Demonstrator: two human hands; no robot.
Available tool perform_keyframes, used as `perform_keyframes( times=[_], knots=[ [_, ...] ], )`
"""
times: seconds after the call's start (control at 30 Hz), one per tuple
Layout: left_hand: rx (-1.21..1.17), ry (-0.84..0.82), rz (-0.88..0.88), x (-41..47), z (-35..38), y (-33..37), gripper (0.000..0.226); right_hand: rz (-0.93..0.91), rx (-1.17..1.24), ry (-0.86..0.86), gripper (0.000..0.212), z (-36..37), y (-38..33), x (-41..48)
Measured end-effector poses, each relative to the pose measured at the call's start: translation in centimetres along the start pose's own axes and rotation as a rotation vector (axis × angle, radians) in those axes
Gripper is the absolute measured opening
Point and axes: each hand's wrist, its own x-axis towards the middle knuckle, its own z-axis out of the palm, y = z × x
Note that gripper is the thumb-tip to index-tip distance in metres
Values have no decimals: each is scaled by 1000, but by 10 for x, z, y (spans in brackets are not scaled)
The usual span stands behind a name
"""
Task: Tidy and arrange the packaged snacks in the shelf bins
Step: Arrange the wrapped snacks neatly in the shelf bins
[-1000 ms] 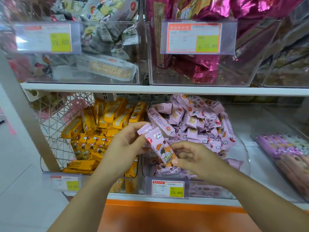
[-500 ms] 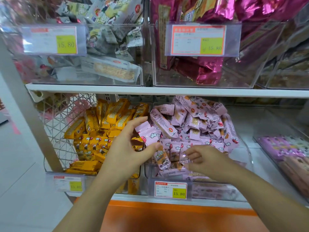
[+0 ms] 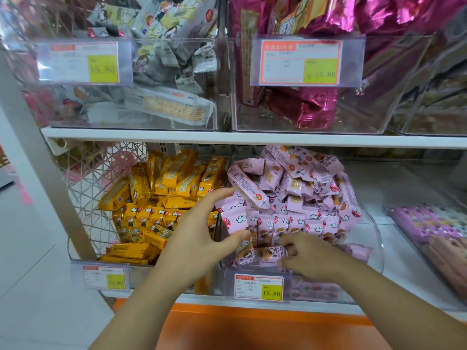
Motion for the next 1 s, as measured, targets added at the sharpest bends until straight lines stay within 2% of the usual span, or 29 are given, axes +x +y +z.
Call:
perform_keyframes(
  times=[0.17,0.4,0.53,0.7,0.8,0.9,1.0],
  knots=[
    [115,-59,33,1,0,-3,61,-24,0,-2,38,0,-2,1],
    [217,-81,55,5,-4,-1,67,-64,28,19,48,3,-4,7],
    [222,-71,60,6,-4,-3,70,-103,68,40,45,3,-7,9],
    [227,-84,53,8,-4,-7,70,-139,-20,162,39,-10,-14,-10],
    [233,-85,46,10,-5,-7,72,-131,-86,278,29,-26,-10,-30],
    [239,-103,30,11,-6,-6,74,-107,11,316,27,-44,-1,-41],
    [259,-146,13,10,-7,-2,73,-117,243,259,35,-52,7,-44]
  ],
)
